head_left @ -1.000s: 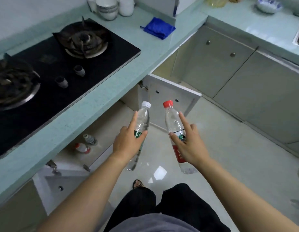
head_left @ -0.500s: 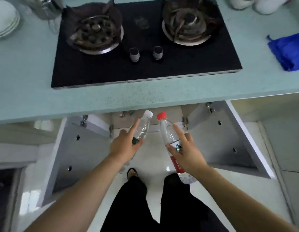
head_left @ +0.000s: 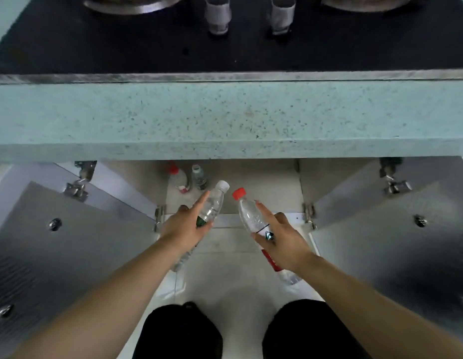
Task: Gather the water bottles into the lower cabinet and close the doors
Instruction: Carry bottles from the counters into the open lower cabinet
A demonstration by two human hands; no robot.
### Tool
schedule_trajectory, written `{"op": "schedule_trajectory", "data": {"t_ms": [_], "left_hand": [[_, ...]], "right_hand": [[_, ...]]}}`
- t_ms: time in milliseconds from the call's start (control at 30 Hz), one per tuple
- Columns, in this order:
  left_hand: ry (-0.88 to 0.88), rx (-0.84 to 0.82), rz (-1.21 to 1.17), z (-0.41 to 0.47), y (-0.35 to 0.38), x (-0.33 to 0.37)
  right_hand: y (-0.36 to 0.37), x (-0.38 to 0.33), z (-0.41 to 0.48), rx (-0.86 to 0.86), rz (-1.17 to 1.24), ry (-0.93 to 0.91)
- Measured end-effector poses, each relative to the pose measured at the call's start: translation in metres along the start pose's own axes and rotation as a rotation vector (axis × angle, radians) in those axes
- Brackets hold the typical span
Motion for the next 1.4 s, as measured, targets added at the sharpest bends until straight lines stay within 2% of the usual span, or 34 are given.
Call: {"op": "schedule_trajectory", "data": {"t_ms": [133,367,433,533,733,900,1000,1233,1400], "left_hand": [[0.057,0.088,0.034,0.06,0.05,-0.017],[0.147,0.297,-0.167,0.178,0.172,-0.058],[0.172,0.301,-0.148,0.209,0.207,-0.078],[0.1,0.287,-0.156,0.24,0.241,-0.112],[-0.061,0.423,-0.262,0.243,0.265,-0.14],[-0.018,0.394,-0.196,0.242,0.272,-0.146],[-0.04,0.395,-0.222,0.241,0.272,-0.15],[-0.042,0.437,-0.277,0.242,0.27,-0.149],[-0.024,0.435,-0.287,0.247,0.266,-0.141]], "right_hand": [[0.044,0.046,0.061,0.103,0.086,-0.091],[0.114,0.141,0.183,0.241,0.109,-0.193],[0.135,0.164,0.215,0.256,0.117,-0.203],[0.163,0.187,0.255,0.266,0.124,-0.202],[0.206,0.199,0.295,0.343,0.339,-0.185],[0.217,0.185,0.329,0.293,0.296,-0.259],[0.217,0.174,0.348,0.34,0.241,-0.323],[0.22,0.156,0.378,0.458,0.548,-0.38],[0.223,0.161,0.38,0.454,0.548,-0.398]]}}
Point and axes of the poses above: each hand's wrist, its own z-axis towards the middle knuckle, its own y-axis out of the palm, x = y × z, the point moved 2 cm from there along z, towards the middle knuckle
